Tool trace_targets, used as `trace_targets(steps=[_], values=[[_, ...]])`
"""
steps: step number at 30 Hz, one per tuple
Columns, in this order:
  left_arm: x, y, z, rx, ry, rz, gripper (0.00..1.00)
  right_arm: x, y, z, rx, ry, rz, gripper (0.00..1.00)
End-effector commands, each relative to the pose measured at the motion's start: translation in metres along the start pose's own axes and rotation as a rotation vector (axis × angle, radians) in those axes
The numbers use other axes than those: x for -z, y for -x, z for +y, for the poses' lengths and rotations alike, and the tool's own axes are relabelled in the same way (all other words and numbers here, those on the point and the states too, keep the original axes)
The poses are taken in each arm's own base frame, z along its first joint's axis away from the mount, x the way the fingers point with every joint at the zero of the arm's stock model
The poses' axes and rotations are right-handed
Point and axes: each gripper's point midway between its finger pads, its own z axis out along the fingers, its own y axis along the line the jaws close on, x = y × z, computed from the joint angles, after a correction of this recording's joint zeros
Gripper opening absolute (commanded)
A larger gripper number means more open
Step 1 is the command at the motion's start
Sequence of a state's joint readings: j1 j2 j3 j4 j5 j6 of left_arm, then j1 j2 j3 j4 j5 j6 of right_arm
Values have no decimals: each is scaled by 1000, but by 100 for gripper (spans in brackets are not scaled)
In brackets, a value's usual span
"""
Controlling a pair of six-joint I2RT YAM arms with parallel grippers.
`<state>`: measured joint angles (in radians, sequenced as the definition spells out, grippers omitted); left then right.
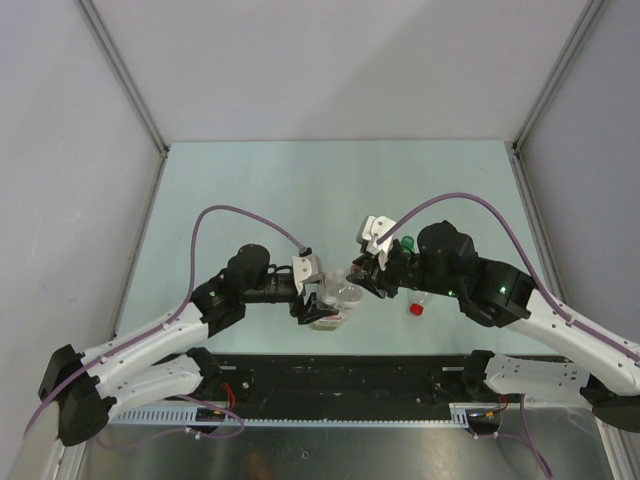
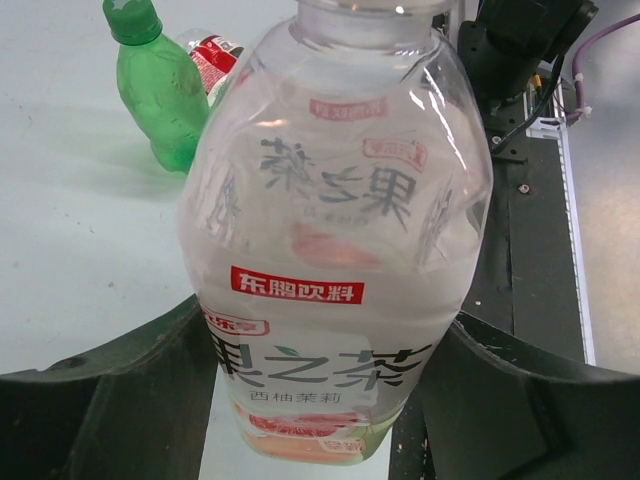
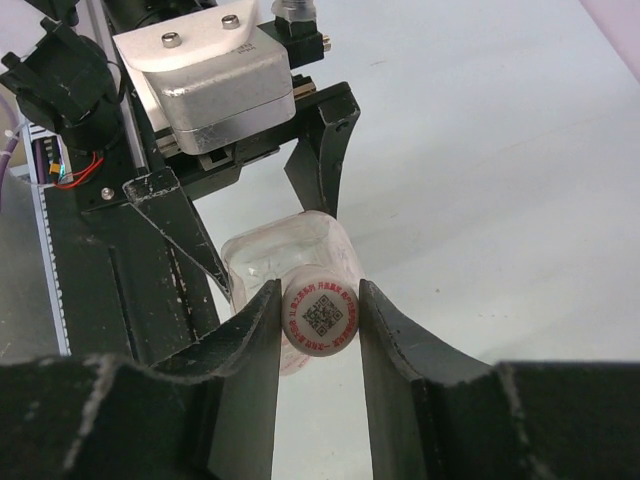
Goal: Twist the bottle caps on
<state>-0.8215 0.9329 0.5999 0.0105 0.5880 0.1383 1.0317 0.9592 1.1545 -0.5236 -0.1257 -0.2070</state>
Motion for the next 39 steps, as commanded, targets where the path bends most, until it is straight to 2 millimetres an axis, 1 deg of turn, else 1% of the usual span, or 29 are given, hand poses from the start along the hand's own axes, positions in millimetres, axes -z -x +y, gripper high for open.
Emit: trace_targets(steps=[1,5,8,12,16,19,23,24,25,27,29,32,36,39], values=[[3,24,-7,-47,-36,-80,0,3,16,-7,11,-37,-42,0],[3,25,-6,-42,-31,-82,0,1,12,1,-2,8,-27,0],[3,28,-8,-49,-41,-87,0,-4,9,14,-5,82,-16,0],[4,33,-15,-86,-86,-103,0,-11,-2,28,3,172,26,0],[5,41,-14,-108,-85,-117,0,-15,-12,41,-13,246,65,0],[8,47,-15,-130,-86,-133,0,-12,-22,45,-36,266,106,0],[14,58,-17,-161,-72,-169,0,-1,-44,49,-50,277,197,0],[16,61,-16,-162,-62,-181,0,1,-46,48,-54,267,210,0],[18,64,-16,-161,-53,-193,0,3,-47,47,-62,257,214,0],[21,73,-13,-149,-23,-228,0,5,-43,45,-77,239,194,0],[23,82,-12,-133,-6,-260,0,4,-34,45,-97,226,145,2],[24,90,-17,-136,-35,-280,0,0,-26,49,-102,241,95,4],[22,90,-16,-134,-36,-277,0,-10,-28,51,-86,238,106,6],[20,88,-15,-127,-38,-268,0,-14,-30,52,-81,237,114,7]])
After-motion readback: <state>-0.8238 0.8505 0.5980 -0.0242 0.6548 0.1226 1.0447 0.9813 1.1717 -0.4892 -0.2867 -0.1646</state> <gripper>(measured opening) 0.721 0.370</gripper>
